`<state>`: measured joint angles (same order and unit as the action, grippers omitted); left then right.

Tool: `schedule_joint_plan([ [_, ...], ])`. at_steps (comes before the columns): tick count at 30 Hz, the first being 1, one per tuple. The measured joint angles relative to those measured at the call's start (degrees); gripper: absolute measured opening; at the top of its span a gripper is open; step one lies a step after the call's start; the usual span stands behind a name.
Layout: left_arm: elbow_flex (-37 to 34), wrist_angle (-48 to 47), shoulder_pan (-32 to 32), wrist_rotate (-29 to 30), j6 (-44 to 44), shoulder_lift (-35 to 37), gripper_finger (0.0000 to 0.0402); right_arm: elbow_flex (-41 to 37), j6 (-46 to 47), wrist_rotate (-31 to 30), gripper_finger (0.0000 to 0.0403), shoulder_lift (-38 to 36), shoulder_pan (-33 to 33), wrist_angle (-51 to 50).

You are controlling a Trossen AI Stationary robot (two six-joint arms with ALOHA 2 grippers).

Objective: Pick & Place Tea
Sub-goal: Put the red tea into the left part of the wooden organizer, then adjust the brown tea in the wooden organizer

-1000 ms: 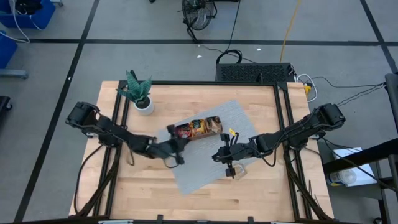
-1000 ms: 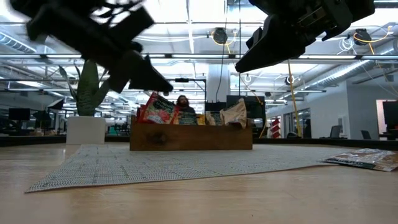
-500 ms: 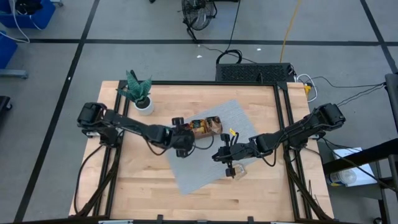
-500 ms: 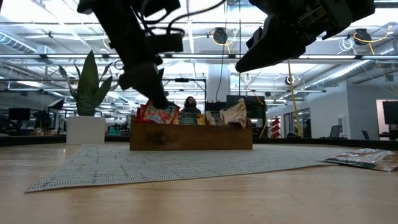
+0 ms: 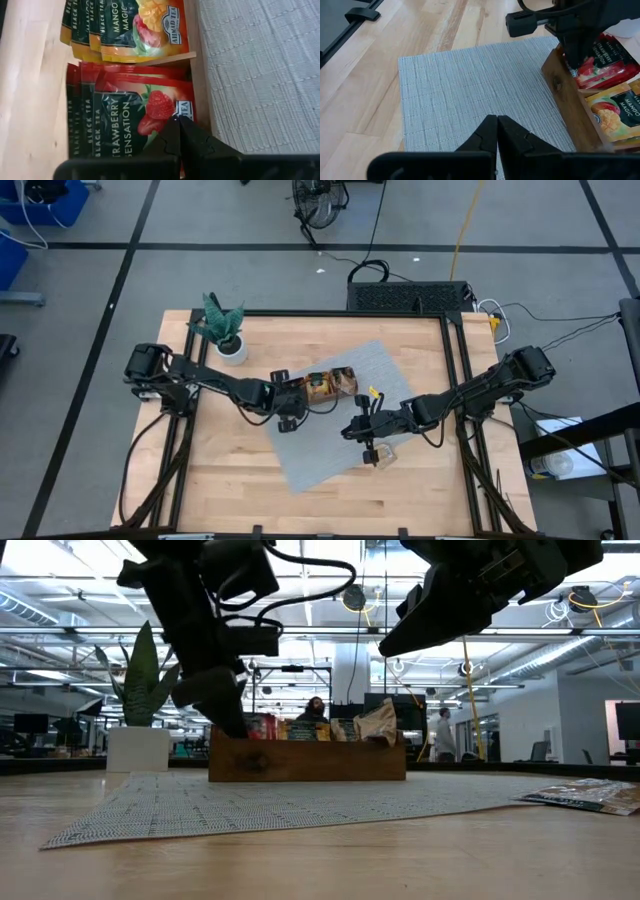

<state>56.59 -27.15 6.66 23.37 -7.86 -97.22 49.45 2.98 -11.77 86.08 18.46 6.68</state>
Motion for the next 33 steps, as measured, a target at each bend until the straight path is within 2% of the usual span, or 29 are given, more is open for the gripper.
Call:
schedule_joint_plan([
  [7,-0.8,1.68,0.54,-0.72,0.0,0.1,0.0004,0.0,0.0,-0.02,0.0004,0.0,0.0,0.0],
  [17,-0.87,4.65,3.87,0.74,1.98,3.92,0.0003,0.0,0.0,-0.01,0.0004,-0.51,0.04,-0.12],
  [21,-0.78,4.72,5.01,1.02,0.74,4.45,0.0017,0.0,-0.15,1.78,0.0004,-1.27,0.57,-0.39],
  [26,-0.8,5.64,7.91,-0.83,-2.3,4.41,0.0033,0.0,-0.54,8.92,0.0004,-1.4,5.53,-4.93],
  [28,-0.89,9.12,10.12,-0.53,-2.43,4.39,0.0033,0.0,1.26,8.24,0.0004,-1.4,8.19,-7.49],
  [33,-0.75,21.54,16.41,0.61,5.55,6.0,0.0011,0.0,11.73,2.76,0.002,-1.4,13.32,-13.89],
])
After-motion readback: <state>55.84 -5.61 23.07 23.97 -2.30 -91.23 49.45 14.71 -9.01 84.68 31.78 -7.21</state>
